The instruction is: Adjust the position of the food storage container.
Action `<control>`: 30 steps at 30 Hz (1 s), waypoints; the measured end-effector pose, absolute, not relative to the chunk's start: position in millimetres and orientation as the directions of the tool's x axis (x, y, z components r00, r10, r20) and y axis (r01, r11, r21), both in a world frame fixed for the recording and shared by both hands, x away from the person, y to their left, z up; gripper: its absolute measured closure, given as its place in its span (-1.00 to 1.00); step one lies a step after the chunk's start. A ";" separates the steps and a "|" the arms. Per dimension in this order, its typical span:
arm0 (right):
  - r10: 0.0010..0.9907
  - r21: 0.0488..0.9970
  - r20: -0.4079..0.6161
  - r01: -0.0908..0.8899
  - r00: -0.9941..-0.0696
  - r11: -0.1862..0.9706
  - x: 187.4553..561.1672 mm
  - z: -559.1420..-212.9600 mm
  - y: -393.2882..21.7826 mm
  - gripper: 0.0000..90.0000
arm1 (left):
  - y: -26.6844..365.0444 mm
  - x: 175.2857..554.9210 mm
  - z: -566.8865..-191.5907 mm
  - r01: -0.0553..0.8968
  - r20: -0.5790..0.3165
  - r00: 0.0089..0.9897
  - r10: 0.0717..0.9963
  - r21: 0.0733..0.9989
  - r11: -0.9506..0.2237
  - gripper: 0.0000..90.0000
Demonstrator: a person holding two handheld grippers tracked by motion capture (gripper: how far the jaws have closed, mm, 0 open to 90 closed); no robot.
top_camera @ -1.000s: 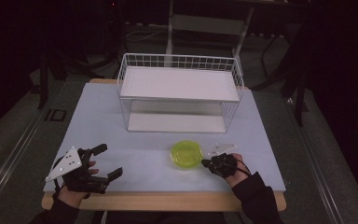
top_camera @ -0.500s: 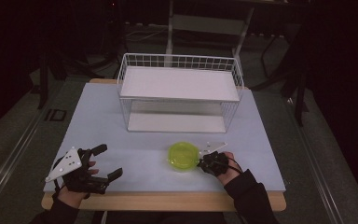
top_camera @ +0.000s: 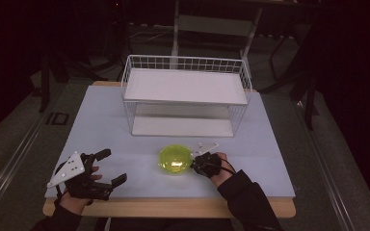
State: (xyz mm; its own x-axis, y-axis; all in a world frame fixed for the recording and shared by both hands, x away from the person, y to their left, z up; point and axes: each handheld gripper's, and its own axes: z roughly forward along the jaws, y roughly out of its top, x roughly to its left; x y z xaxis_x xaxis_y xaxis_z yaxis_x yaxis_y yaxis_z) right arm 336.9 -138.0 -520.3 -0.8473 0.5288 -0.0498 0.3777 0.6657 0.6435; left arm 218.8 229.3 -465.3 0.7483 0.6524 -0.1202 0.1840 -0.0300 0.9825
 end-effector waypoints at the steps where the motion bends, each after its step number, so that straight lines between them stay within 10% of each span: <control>1: 0.531 0.643 -0.049 0.380 -0.846 0.665 338.3 -520.3 -135.5 1.00 | 229.2 218.8 -465.4 0.185 -0.121 0.748 0.653 0.982 -0.030 -0.96; 19: 0.566 0.678 -0.053 0.386 -0.823 0.625 329.4 -499.2 -155.3 0.84 | 227.9 219.6 -466.6 0.193 -0.129 0.757 0.641 0.981 -0.030 -0.96; 30: 0.596 0.772 -0.035 0.357 -0.803 0.526 303.9 -467.2 -183.0 -0.35 | 213.7 222.0 -461.3 0.209 -0.134 0.795 0.591 0.976 -0.059 -0.96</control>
